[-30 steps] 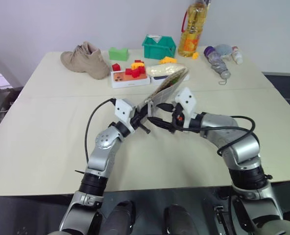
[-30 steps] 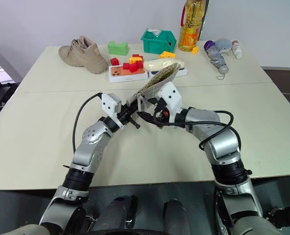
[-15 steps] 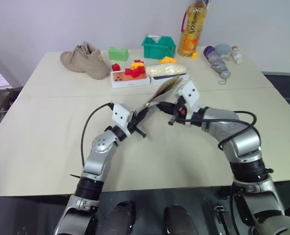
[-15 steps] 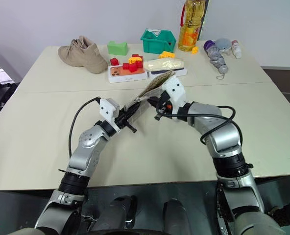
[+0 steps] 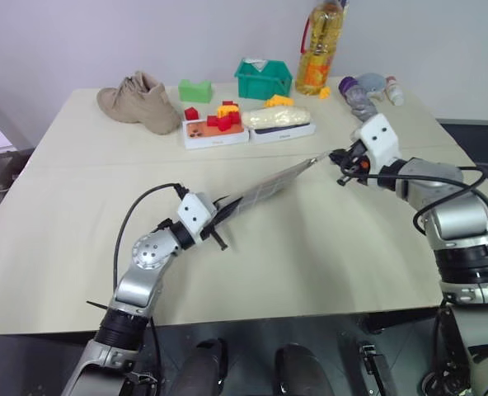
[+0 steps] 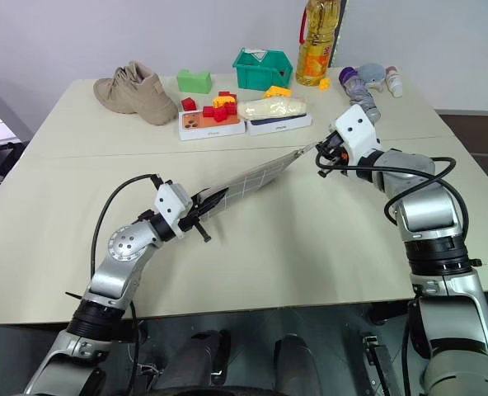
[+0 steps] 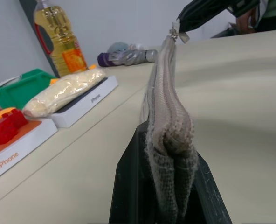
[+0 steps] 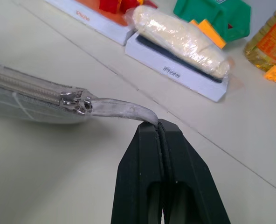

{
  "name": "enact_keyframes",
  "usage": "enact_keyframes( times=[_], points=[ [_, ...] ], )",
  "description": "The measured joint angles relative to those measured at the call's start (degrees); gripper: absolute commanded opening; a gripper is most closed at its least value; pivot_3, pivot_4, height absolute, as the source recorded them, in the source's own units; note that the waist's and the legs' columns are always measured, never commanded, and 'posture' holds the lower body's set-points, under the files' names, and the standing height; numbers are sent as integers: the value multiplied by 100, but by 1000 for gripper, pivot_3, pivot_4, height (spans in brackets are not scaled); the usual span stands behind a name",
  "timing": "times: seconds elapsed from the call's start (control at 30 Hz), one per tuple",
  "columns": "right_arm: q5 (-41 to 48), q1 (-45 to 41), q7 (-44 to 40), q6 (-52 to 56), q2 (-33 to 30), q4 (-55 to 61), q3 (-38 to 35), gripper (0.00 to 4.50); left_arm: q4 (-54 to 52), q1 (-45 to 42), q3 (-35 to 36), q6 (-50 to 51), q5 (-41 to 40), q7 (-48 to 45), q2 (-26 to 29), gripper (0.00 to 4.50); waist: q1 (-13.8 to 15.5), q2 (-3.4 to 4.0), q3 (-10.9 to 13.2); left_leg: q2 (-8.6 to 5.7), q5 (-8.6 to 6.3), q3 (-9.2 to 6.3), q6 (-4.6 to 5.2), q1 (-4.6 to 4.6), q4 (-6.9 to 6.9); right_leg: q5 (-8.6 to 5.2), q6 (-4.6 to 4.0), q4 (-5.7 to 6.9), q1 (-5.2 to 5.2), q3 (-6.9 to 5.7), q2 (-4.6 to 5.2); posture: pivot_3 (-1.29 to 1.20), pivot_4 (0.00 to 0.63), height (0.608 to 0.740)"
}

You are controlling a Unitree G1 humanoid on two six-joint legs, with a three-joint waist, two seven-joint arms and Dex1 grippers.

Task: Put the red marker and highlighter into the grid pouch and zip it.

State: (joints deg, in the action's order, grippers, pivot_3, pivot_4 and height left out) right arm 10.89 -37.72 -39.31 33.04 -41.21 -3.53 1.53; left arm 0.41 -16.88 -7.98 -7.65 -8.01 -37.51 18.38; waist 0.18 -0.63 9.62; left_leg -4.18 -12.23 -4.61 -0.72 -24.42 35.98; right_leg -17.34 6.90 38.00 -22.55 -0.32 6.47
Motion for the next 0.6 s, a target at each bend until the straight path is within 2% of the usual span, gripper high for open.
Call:
enact_keyframes(
  times=[0.03,0.13,0.2,0.4,0.6],
  points=[
    [21,117,-118,15,-73,56,-4,864,-43,56,1,1,-11,-50,50,661,4,0,0,0,0,0,0,0,0,0,0,-1,1,0,0,0,150,739],
    [256,695,-698,60,-454,532,-40,2353,-79,328,92,179,-42,-144,339,1915,12,0,0,0,-1,-1,2,0,-2,0,0,-3,1,0,0,0,150,739],
    [442,1145,-1092,53,-632,840,-45,3405,-132,524,267,315,-87,-150,532,2952,20,-1,1,1,-3,-2,5,0,0,-1,1,-5,4,0,0,0,150,739],
    [643,2013,-1410,-152,-718,1043,-322,3405,-834,1308,990,988,-615,-114,923,2952,11,1,2,1,-4,-2,6,2,0,-1,0,-4,5,1,4,0,150,739],
    [804,2167,-1362,-408,-625,791,-829,3405,-1034,2059,1723,1598,-858,254,1021,2952,44,1,2,0,-5,-2,6,2,2,-1,0,-5,7,2,8,0,150,739]
  ],
)
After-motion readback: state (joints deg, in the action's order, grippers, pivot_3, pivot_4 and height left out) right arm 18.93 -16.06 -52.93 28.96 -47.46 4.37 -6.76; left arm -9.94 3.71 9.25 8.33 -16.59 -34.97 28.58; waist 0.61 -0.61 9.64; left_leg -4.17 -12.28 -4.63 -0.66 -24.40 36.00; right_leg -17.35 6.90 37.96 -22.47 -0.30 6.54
